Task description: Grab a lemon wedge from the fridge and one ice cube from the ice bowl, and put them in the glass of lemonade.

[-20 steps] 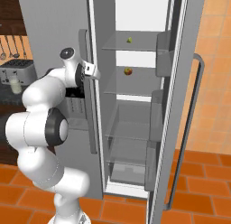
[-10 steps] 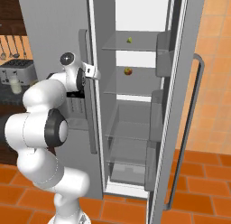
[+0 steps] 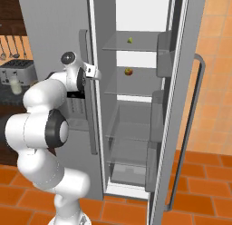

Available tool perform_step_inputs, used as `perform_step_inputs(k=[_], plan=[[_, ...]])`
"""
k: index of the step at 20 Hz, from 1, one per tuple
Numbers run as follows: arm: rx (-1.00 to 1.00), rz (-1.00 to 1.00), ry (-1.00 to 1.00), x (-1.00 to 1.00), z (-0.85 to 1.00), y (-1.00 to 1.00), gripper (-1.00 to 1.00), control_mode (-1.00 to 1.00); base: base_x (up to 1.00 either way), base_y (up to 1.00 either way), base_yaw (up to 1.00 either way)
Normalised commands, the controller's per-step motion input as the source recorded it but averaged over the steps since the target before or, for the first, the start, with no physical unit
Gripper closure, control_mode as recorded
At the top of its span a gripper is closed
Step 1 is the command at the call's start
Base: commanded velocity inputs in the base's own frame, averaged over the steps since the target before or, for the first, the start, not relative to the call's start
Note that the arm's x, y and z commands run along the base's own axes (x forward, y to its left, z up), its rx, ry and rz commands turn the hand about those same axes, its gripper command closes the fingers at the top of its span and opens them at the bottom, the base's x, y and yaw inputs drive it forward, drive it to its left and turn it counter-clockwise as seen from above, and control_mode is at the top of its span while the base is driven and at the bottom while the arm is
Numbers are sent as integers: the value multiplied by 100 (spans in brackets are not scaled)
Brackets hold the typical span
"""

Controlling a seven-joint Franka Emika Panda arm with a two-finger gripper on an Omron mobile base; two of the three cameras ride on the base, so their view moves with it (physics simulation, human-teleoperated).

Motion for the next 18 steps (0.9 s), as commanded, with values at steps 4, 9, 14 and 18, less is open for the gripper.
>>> perform_step_inputs(k=[4, 9, 14, 18], plan=[[0, 0, 0, -2, 0, 22, 100, -100, 0, 0, 0], [0, 0, 0, -3, 3, 38, 100, -100, 0, 0, 0], [0, 5, 0, -74, 29, 64, 100, -100, 0, 0, 0], [0, 17, 0, -100, 36, 51, 100, -100, 0, 0, 0]])
